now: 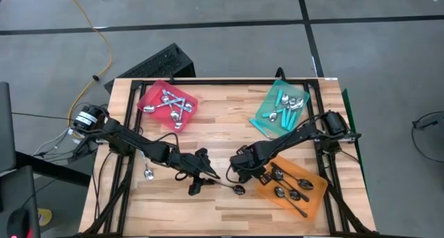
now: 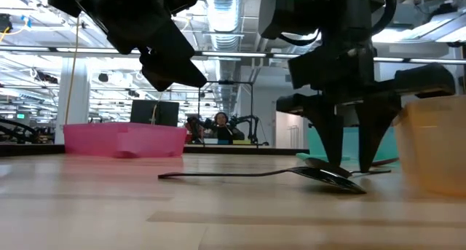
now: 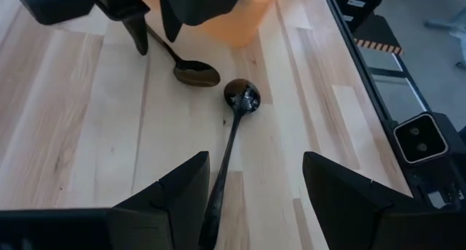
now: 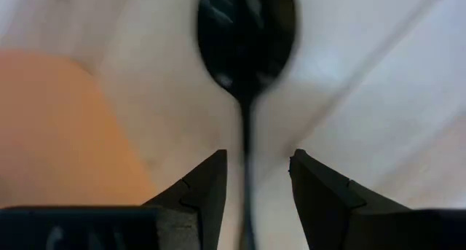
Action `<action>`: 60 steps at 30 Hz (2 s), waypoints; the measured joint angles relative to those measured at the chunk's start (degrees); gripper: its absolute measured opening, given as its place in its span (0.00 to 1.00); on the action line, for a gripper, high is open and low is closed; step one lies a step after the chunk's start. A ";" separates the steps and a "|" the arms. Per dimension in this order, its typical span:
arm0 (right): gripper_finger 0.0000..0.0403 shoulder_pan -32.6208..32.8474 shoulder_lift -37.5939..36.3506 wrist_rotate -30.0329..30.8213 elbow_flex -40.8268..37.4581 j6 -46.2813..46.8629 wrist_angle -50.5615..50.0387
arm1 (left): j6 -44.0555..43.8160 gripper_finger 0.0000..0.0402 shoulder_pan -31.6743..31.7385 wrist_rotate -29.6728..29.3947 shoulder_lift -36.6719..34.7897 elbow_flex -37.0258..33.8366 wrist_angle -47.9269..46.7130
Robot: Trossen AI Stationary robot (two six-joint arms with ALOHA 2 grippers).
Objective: Sort silverware by color (type)
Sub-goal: Put the black spoon into the orange bin
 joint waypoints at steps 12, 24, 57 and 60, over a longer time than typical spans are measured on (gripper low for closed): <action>0.24 0.01 0.44 0.16 0.02 2.43 0.02 | -0.87 0.51 0.00 -1.27 0.00 0.00 -0.16; 0.03 -0.01 0.44 0.21 0.02 2.24 -0.25 | -1.03 0.51 0.00 -1.26 0.00 0.00 -0.26; 0.04 -11.15 -0.28 0.83 17.11 0.86 -13.63 | -2.47 0.51 0.04 -1.86 -4.64 -0.02 -7.52; 0.04 -12.49 -0.31 0.83 19.36 1.26 -13.70 | -2.15 0.51 0.04 -2.04 -6.09 -0.02 -9.52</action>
